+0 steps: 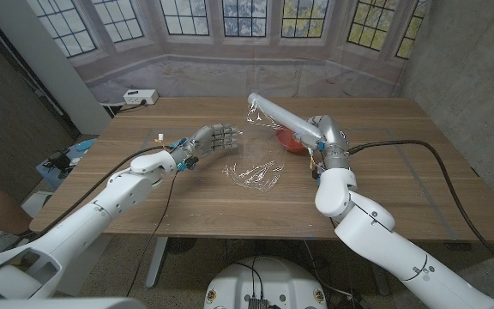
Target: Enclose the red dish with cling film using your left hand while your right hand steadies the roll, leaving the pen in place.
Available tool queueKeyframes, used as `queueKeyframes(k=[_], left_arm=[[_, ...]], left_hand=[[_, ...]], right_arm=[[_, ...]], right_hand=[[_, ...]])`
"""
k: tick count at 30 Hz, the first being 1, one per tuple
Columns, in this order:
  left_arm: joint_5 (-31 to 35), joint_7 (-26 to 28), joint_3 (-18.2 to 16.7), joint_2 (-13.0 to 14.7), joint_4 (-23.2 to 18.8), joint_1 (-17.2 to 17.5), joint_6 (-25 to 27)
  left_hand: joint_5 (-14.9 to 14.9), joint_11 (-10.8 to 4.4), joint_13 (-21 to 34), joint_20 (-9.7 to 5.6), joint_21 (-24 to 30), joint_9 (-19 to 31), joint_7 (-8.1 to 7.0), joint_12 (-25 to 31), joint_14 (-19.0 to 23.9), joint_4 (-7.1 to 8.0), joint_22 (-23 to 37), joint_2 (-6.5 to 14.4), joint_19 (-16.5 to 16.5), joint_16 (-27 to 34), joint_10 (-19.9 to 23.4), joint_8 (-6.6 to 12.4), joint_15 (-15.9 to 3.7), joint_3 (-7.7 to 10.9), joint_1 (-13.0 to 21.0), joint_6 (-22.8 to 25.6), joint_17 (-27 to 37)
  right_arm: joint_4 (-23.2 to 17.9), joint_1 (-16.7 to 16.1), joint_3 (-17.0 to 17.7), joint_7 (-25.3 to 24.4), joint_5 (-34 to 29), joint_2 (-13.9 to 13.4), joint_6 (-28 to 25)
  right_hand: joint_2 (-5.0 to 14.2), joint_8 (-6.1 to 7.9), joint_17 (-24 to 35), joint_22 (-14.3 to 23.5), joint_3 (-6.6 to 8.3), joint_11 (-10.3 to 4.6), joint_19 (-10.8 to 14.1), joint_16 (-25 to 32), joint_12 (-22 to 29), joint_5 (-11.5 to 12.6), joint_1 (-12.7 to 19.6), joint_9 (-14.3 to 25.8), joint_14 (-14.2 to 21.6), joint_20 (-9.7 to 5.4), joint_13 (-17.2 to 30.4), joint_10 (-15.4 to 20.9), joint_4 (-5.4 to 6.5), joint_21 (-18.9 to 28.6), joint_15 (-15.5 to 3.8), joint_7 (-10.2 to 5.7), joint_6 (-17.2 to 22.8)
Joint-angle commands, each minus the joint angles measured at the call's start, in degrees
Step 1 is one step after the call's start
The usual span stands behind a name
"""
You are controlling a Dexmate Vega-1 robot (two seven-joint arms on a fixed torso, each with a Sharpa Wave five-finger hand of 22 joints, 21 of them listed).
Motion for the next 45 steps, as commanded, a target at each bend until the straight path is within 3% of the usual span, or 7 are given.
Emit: queueKeyframes(k=[1, 7, 16, 24, 37, 41, 45], left_arm=[[-0.7, -0.1, 0.2, 1.1, -0.2, -0.3, 3.1], [-0.2, -0.7, 0.8, 1.0, 0.7, -1.2, 3.5], [0.4, -2.4, 1.8, 0.2, 2.8, -3.0, 3.9], [1.2, -3.4, 2.7, -0.2, 4.0, -4.4, 4.5], [2.6, -1.8, 3.2, -0.4, 3.6, -4.9, 5.5], [2.9, -1.1, 3.3, -0.3, 3.3, -4.9, 5.8], [2.8, -1.3, 3.4, -0.4, 3.7, -5.3, 6.2]], left_hand=[[0.4, -0.79, 0.4, -0.35, 0.8, 0.2, -0.26, 0.9, 2.4, -0.57, 0.3, -0.5, 1.7, 0.7, 2.5, 0.88, -0.71, -0.22, 1.7, 2.6, 0.2], [0.5, -2.46, 1.0, -0.98, 1.4, 0.4, -1.06, 2.2, 5.7, -0.44, 0.4, -0.4, 3.5, 1.5, 6.6, 1.81, -2.05, -0.70, 4.1, 6.8, 0.5], [0.6, -2.59, 1.2, -1.02, 1.6, 0.4, -1.43, 2.6, 7.0, -0.46, 0.4, -0.5, 4.0, 1.8, 7.9, 2.18, -2.36, -1.02, 5.3, 8.7, 0.6], [0.6, -3.93, 1.9, -1.87, 2.4, 0.6, -2.20, 3.7, 10.1, -0.38, 0.5, -0.3, 5.9, 2.8, 11.4, 2.97, -3.71, -1.72, 7.5, 12.5, 0.9], [0.6, -7.19, 3.8, -4.02, 5.3, 1.0, -4.40, 7.6, 22.1, -0.45, 0.9, 1.3, 11.5, 8.4, 23.3, 5.84, -8.76, -3.07, 14.1, 24.1, 2.2], [0.4, -8.68, 4.3, -4.37, 5.7, 1.0, -5.29, 8.6, 23.8, -0.30, 1.0, 1.5, 11.7, 9.2, 26.2, 6.61, -9.82, -3.31, 15.0, 26.8, 2.3], [0.4, -8.90, 4.5, -4.42, 5.8, 1.1, -5.49, 8.7, 24.5, -0.32, 1.1, 1.5, 11.6, 9.5, 26.8, 6.72, -10.37, -3.36, 15.3, 27.3, 2.4]], right_arm=[[-1.2, -1.0, 1.7, 0.5, 0.4, -1.2, 1.4], [-1.3, -1.0, 2.0, 0.7, 0.4, -1.3, 2.1], [-1.3, -0.8, 2.2, 1.0, 0.6, -1.1, 3.0], [-1.1, -0.8, 2.6, 1.0, 0.8, -0.9, 3.6], [-0.4, 0.0, 3.0, 1.9, 1.3, -0.8, 3.2], [0.1, 0.4, 2.9, 2.2, 1.5, -0.8, 3.1], [0.8, 1.0, 3.0, 2.5, 1.8, -0.9, 3.0]], right_hand=[[7.43, 0.31, 0.3, 0.1, 0.25, -7.04, -0.1, -0.3, 0.4, 0.2, -0.1, 0.1, 1.7, -1.12, 0.2, 7.6, -0.02, 0.5, -5.76, -8.44, 9.5], [7.39, 0.23, 0.3, 0.1, 0.27, -7.13, -0.1, -0.4, 0.4, 0.2, 0.0, 0.1, 1.8, -1.06, 0.2, 7.7, -0.10, 0.7, -5.78, -8.41, 9.5], [7.36, 0.12, 0.4, 0.1, 0.23, -7.31, -0.2, -0.5, 0.4, 0.2, 0.0, 0.1, 1.9, -1.06, 0.2, 7.7, -0.11, 0.9, -5.84, -8.44, 9.6], [7.45, -0.01, 0.7, 0.1, 0.19, -7.22, -0.3, -0.5, 0.4, 0.2, -0.1, 0.2, 2.0, -1.07, 0.4, 7.7, 0.04, 1.1, -5.70, -8.51, 9.7], [7.40, -0.18, 0.7, 0.1, 0.19, -7.26, -0.4, -0.8, 0.3, 0.2, 0.0, 0.2, 2.1, -1.07, 0.3, 7.8, -0.06, 1.4, -5.79, -8.46, 9.7], [7.48, -0.25, 0.7, 0.0, 0.15, -7.28, -0.5, -0.9, 0.3, 0.2, -0.1, 0.2, 2.1, -1.07, 0.4, 7.7, 0.05, 1.5, -5.74, -8.46, 9.7], [7.44, -0.29, 0.8, 0.0, 0.14, -7.14, -0.5, -0.9, 0.3, 0.2, 0.0, 0.2, 2.1, -1.06, 0.4, 7.7, -0.01, 1.6, -5.74, -8.43, 9.7]])
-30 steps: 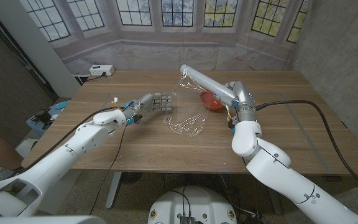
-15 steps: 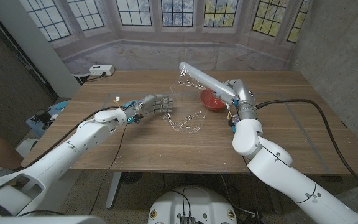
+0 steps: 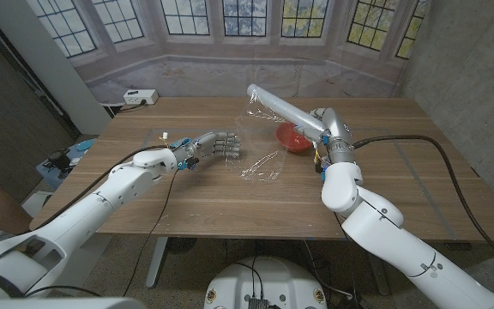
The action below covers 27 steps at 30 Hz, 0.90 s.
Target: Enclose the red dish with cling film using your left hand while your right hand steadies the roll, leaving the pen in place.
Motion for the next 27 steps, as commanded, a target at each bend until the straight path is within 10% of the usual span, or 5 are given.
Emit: queueKeyframes(k=[1, 27], left_arm=[[0.6, 0.9, 0.4, -0.2, 0.2, -0.8, 1.2], [1.8, -0.9, 2.0, -2.5, 3.5, -4.4, 2.0]], left_hand=[[0.0, -0.10, 0.2, -0.25, 0.3, 0.3, -0.03, 0.4, 0.9, 0.08, 0.3, 2.4, 0.6, 0.5, 1.0, 0.54, 0.05, -0.12, 3.1, 0.7, 0.3], [-0.2, -0.35, 0.9, -0.42, 0.6, 0.3, -0.04, 0.1, 0.5, 0.31, 0.4, 2.3, 0.2, 0.5, 0.9, 0.00, -0.10, -0.48, 3.7, 0.4, 0.6]], right_arm=[[1.5, 1.3, 0.4, 0.9, 0.8, -0.1, -0.3], [4.3, 2.0, 3.4, -0.1, 2.3, -1.1, 0.1]], right_hand=[[7.45, -0.06, 0.3, 0.0, 0.16, -7.35, -0.2, -0.1, 0.1, 0.2, -0.1, 0.2, 1.7, -0.78, 0.3, 7.5, 0.00, 0.3, -5.73, -8.48, 9.3], [7.50, -0.29, 0.5, 0.0, 0.02, -7.36, -0.4, -0.4, 0.0, 0.2, 0.1, 0.4, 1.8, -0.90, 0.5, 7.5, -0.05, 0.9, -5.77, -8.60, 9.5]])
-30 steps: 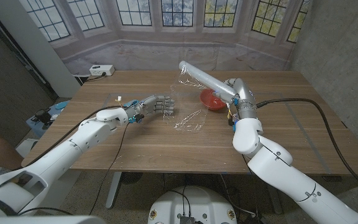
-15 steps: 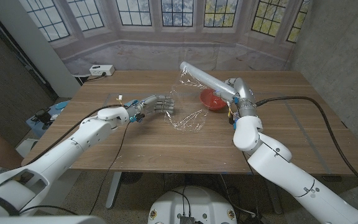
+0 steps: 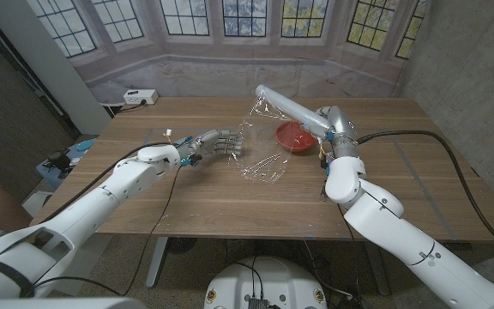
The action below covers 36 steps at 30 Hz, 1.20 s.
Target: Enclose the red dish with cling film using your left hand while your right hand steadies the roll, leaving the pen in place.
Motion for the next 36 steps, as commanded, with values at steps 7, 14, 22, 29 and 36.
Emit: queueKeyframes(k=[7, 14, 22, 29, 36], left_arm=[[0.8, -1.1, 1.1, -1.3, 2.1, -2.3, 0.9], [1.2, -1.1, 1.3, -1.7, 2.8, -3.0, 1.1], [2.2, 0.0, 1.7, -2.2, 3.2, -3.5, 1.2], [3.3, 2.2, 1.8, -2.9, 3.4, -3.7, 0.9], [4.4, 3.3, 2.3, -3.3, 3.5, -4.0, 0.7]], left_hand=[[-0.2, -0.01, 0.4, -0.17, 0.3, 0.1, 0.22, -0.1, -0.1, 0.08, 0.1, 2.6, -0.2, 0.1, -0.2, -0.39, -0.14, -0.27, 3.5, -0.1, 0.2], [-0.2, -0.06, 0.6, -0.11, 0.4, 0.1, 0.09, -0.1, 0.0, 0.00, 0.2, 2.7, -0.1, 0.2, 0.0, -0.41, -0.15, -0.20, 3.9, 0.0, 0.2], [-0.3, -1.66, 1.4, -0.64, 1.2, 0.3, -0.89, 0.9, 2.8, -0.73, 0.3, 3.6, 0.4, 1.7, 3.1, 0.24, -1.73, 0.64, 7.2, 2.4, 0.6], [-0.8, -3.52, 2.3, -1.14, 2.2, 0.5, -2.48, 2.6, 4.9, -0.81, 0.4, 4.5, 1.3, 3.2, 7.4, 0.71, -2.54, 1.22, 10.6, 3.9, 1.3], [-1.4, -5.03, 3.4, -2.08, 3.2, 0.6, -2.28, 4.2, 8.2, -0.30, 0.6, 4.7, 1.9, 4.2, 11.2, 1.40, -4.19, 1.54, 12.3, 6.0, 1.2]], right_arm=[[2.1, 0.6, 2.1, -0.5, 1.5, -0.8, 0.6], [3.2, 1.3, 2.6, -0.3, 2.2, -0.9, 1.2], [4.0, 1.9, 2.8, -0.3, 2.7, -1.1, 1.6], [4.9, 2.5, 3.3, -0.3, 3.1, -1.3, 1.7], [5.7, 2.8, 3.8, -0.3, 3.7, -1.5, 1.8]], right_hand=[[7.48, 0.21, 0.3, 0.0, 0.28, -7.35, -0.1, -0.2, 0.3, 0.2, 0.2, 0.2, 1.8, -1.23, 0.1, 7.5, 0.08, 0.6, -5.89, -8.60, 9.4], [7.45, 0.16, 0.2, 0.0, 0.26, -7.20, -0.1, -0.4, 0.4, 0.3, 0.1, 0.2, 2.0, -1.21, 0.3, 7.5, 0.11, 0.8, -5.79, -8.63, 9.5], [7.46, 0.03, 0.3, -0.1, 0.24, -7.39, -0.2, -0.5, 0.3, 0.3, 0.1, 0.2, 2.0, -1.27, 0.2, 7.7, 0.14, 1.0, -5.87, -8.71, 9.4], [7.51, 0.02, 0.4, -0.1, 0.20, -7.38, -0.2, -0.5, 0.3, 0.3, 0.1, 0.3, 2.1, -1.29, 0.1, 7.7, 0.20, 1.1, -5.91, -8.80, 9.6], [7.47, -0.03, 0.4, -0.1, 0.19, -7.47, -0.3, -0.6, 0.2, 0.3, 0.1, 0.3, 2.1, -1.27, 0.1, 7.8, 0.15, 1.3, -5.91, -8.84, 9.6]])
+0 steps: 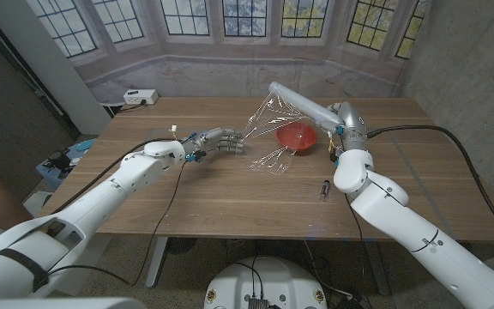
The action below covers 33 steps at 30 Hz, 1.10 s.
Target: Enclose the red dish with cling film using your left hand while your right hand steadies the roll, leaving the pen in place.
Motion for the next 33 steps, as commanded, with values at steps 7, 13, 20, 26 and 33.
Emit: queueKeyframes(k=[7, 13, 20, 26, 33], left_arm=[[2.9, 3.2, 1.0, -1.6, 1.2, -1.4, -0.3], [3.5, 3.4, 1.5, -2.3, 1.9, -2.2, -0.1], [4.7, 5.1, 2.1, -2.8, 1.8, -3.1, 1.0], [5.4, 4.9, 2.6, -3.4, 2.6, -4.1, 1.1], [6.0, 4.3, 3.3, -4.0, 3.7, -5.1, 1.3]], left_hand=[[-0.6, -1.18, 1.0, -0.51, 0.8, 0.3, 0.10, 1.1, 1.9, 0.02, 0.3, 8.0, 0.6, 0.9, 2.3, 0.76, -1.17, 0.31, 10.0, 1.6, 0.5], [-0.7, -1.27, 1.3, -0.68, 0.9, 0.3, 0.16, 1.1, 1.7, 0.19, 0.4, 8.1, 0.3, 0.8, 2.1, 0.70, -1.14, 0.27, 10.2, 1.6, 0.6], [-0.7, -1.28, 1.6, -0.68, 1.0, 0.3, 0.23, 1.1, 1.5, 0.30, 0.4, 8.2, 0.1, 0.8, 1.8, 0.58, -1.15, 0.25, 10.7, 1.6, 0.8], [-0.8, -1.26, 1.9, -0.65, 1.2, 0.3, 0.38, 1.3, 1.6, 0.53, 0.4, 8.2, 0.0, 0.7, 1.9, 0.47, -1.21, 0.20, 10.7, 1.5, 0.8], [-0.8, -1.45, 2.3, -0.70, 1.4, 0.3, 0.45, 1.5, 1.7, 0.66, 0.4, 8.1, -0.1, 0.6, 1.9, 0.37, -1.19, 0.14, 11.0, 1.5, 0.8]], right_arm=[[2.6, 1.2, 1.6, 0.0, 1.6, -0.9, 0.7], [3.2, 1.2, 2.2, -0.1, 2.3, -1.0, 0.7], [3.2, 0.6, 3.1, -0.8, 2.9, -1.1, 0.8], [3.3, 0.1, 3.6, -1.6, 3.2, -1.0, 1.0], [2.9, -0.7, 4.1, -2.4, 3.6, -0.9, 0.7]], right_hand=[[7.51, 0.00, 0.3, -0.1, 0.15, -7.28, -0.4, -0.2, 0.0, 0.3, 0.1, 0.4, 1.8, -1.27, 0.2, 7.7, 0.20, 0.5, -5.91, -8.66, 9.4], [7.44, -0.04, 0.2, -0.1, 0.17, -7.22, -0.4, -0.4, 0.1, 0.3, 0.1, 0.4, 2.0, -1.26, 0.2, 7.8, 0.15, 0.6, -5.93, -8.76, 9.6], [7.51, -0.15, 0.3, -0.1, 0.14, -7.21, -0.4, -0.4, 0.0, 0.3, 0.1, 0.4, 2.0, -1.29, 0.3, 7.7, 0.20, 0.8, -5.84, -8.81, 9.5], [7.49, -0.19, 0.3, -0.1, 0.12, -7.25, -0.5, -0.5, 0.0, 0.3, 0.1, 0.4, 2.1, -1.26, 0.3, 7.8, 0.19, 0.9, -5.95, -8.75, 9.5], [7.52, -0.25, 0.2, -0.1, 0.11, -7.29, -0.5, -0.6, 0.0, 0.3, 0.1, 0.4, 2.1, -1.29, 0.2, 8.0, 0.22, 1.0, -5.99, -8.82, 9.6]])
